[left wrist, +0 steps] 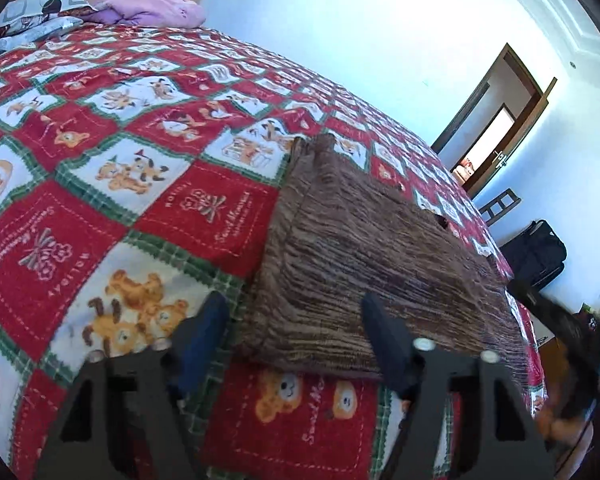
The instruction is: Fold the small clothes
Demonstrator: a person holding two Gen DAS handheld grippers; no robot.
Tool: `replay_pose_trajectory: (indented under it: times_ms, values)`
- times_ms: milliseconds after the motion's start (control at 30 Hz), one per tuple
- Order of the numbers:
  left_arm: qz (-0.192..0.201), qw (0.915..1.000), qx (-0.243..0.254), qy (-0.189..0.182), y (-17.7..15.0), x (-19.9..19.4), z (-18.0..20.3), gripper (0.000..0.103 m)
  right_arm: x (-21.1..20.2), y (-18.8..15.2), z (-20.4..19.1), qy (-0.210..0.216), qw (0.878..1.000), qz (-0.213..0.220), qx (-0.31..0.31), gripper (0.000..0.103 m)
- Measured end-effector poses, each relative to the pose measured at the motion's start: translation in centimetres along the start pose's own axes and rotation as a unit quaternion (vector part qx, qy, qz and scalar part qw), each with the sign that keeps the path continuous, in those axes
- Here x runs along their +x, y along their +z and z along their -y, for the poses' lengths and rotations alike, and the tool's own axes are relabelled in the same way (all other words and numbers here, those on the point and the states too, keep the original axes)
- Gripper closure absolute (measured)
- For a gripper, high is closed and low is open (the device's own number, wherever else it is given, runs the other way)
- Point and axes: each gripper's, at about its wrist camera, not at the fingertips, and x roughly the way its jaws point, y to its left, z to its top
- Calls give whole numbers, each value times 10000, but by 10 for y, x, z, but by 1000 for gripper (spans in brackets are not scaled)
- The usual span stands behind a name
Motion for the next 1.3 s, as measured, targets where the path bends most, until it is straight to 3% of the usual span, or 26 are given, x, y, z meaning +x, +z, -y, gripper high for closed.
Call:
replay_pose_trajectory:
  times_ms: [133,200,367,400,433,500,633,667,700,733,800,933,1167,1200,1233,1300]
  values:
    - [36,9997,-219,-101,4,5,0,31,48,11,-20,66,9997,-202,126,92]
    - [59,9988,-428,-235,5,7,-2,23,86,0,-13,261,9948,-845,499,93]
    - [244,9990,-337,-148,4,13,9,21,88,-14,4,675,9905,-649,1008,95]
    - [280,9991,-281,-134,3,14,11,37,88,-14,4,676,9905,-642,1010,95]
    - [244,9992,-248,-197,3,15,13,65,89,-14,3,648,9909,-646,983,95]
    - [162,9992,-281,-244,3,18,12,90,88,-14,-1,553,9925,-641,886,95]
    - [199,9986,-339,-351,2,16,5,90,86,-1,-14,228,9960,-800,330,90]
    - [215,9984,-373,-377,2,16,4,90,83,8,-20,130,9966,-800,177,87]
    - [212,9982,-409,-385,1,17,3,88,79,17,-24,224,9972,-706,138,76]
    - [224,9978,-483,-396,0,18,1,85,76,25,-27,386,9973,-618,135,56]
    - [243,9974,-522,-427,-1,18,0,84,75,45,-40,807,9955,-479,144,29]
    - [286,9953,-672,-630,-3,18,-7,80,105,69,-86,1277,9887,-759,-195,29]
    - [327,9929,-790,-821,-4,18,-10,80,180,62,-167,1008,9725,-1502,-1464,30]
    - [327,9930,-788,-819,-4,18,-10,80,185,57,-174,815,9695,-1473,-1781,36]
    - [329,9930,-785,-822,-4,18,-9,80,186,53,-180,571,9669,-1383,-2065,51]
    - [330,9930,-780,-821,-4,18,-9,80,185,51,-180,315,9655,-1256,-2258,67]
